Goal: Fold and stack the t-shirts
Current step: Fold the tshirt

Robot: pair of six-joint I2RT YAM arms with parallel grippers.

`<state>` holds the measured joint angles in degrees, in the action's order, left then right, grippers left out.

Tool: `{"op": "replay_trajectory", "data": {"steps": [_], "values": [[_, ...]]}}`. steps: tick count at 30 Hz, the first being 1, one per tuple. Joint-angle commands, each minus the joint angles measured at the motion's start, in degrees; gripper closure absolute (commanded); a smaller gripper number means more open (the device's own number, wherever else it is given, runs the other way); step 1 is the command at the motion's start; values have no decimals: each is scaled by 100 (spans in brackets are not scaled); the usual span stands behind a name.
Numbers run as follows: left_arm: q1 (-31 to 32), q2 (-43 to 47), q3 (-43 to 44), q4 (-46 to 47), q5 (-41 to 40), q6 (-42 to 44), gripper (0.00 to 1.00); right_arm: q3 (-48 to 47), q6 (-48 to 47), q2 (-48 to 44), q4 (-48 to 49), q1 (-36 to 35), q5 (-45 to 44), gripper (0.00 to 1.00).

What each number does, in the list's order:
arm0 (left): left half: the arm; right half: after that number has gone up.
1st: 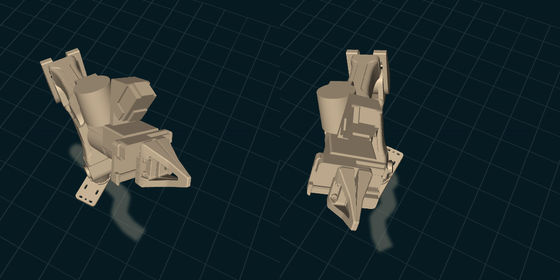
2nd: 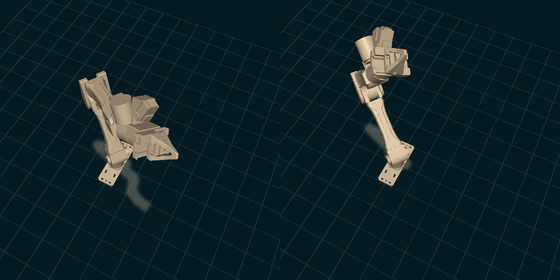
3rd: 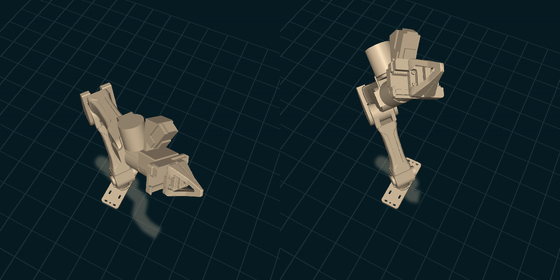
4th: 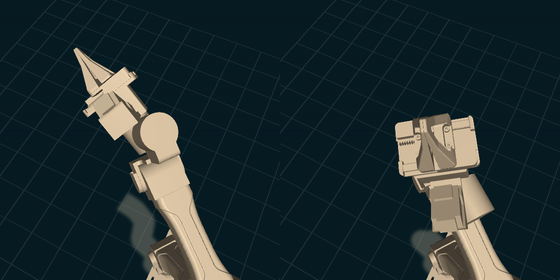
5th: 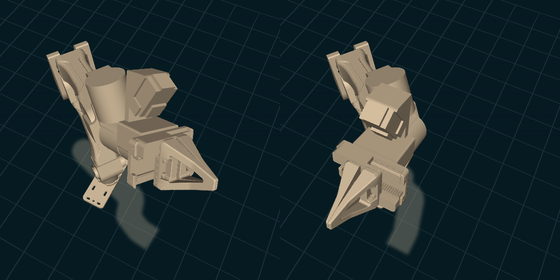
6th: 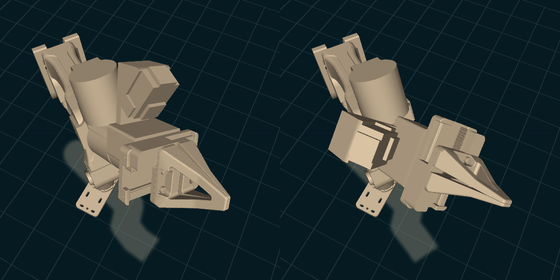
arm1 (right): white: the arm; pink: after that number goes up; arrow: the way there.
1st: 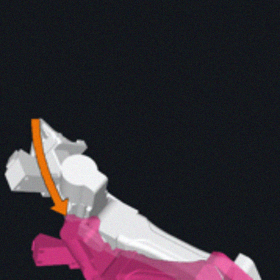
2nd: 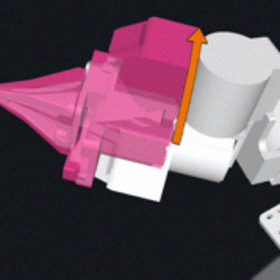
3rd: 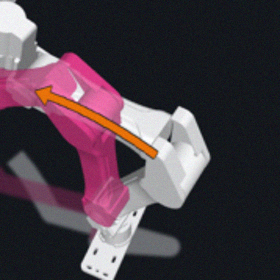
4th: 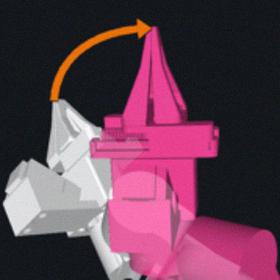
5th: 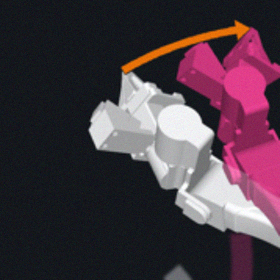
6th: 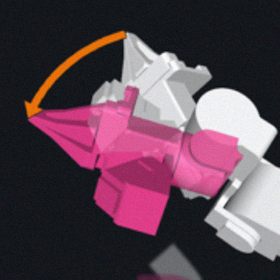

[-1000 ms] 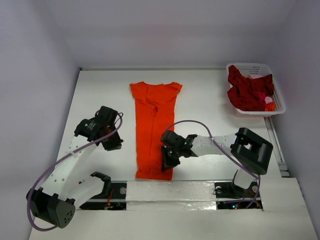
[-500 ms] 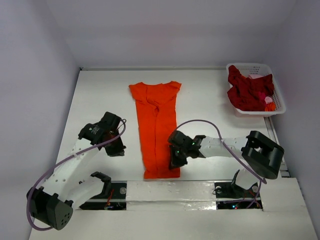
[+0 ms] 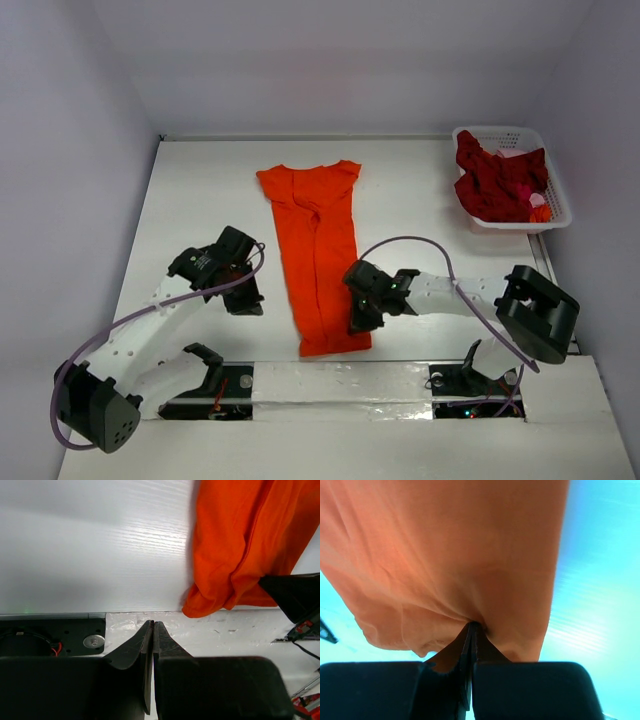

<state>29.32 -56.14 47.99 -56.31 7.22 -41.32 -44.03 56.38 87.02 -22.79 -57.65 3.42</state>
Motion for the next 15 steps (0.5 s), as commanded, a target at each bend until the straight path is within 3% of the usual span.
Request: {"op": "replay_trajectory", "data": {"steps": [1, 5, 8, 9, 13, 15], "values": [[196, -55, 18, 138, 262, -78, 99, 53, 66, -229, -542, 61, -614, 100], [276, -20, -87, 208, 332, -69, 92, -132, -13, -624, -701, 61, -693, 92], [329, 15, -132, 270, 359, -87, 85, -299, -83, -774, -824, 61, -720, 78], [329, 24, -114, 322, 359, -130, 80, -343, -109, -888, -850, 61, -720, 66], [329, 155, -184, 656, 665, -174, 65, -606, -223, -1335, -1095, 61, -764, 38], [329, 200, -455, 962, 894, -201, 61, -633, -259, -1529, -1158, 61, -668, 33]]}}
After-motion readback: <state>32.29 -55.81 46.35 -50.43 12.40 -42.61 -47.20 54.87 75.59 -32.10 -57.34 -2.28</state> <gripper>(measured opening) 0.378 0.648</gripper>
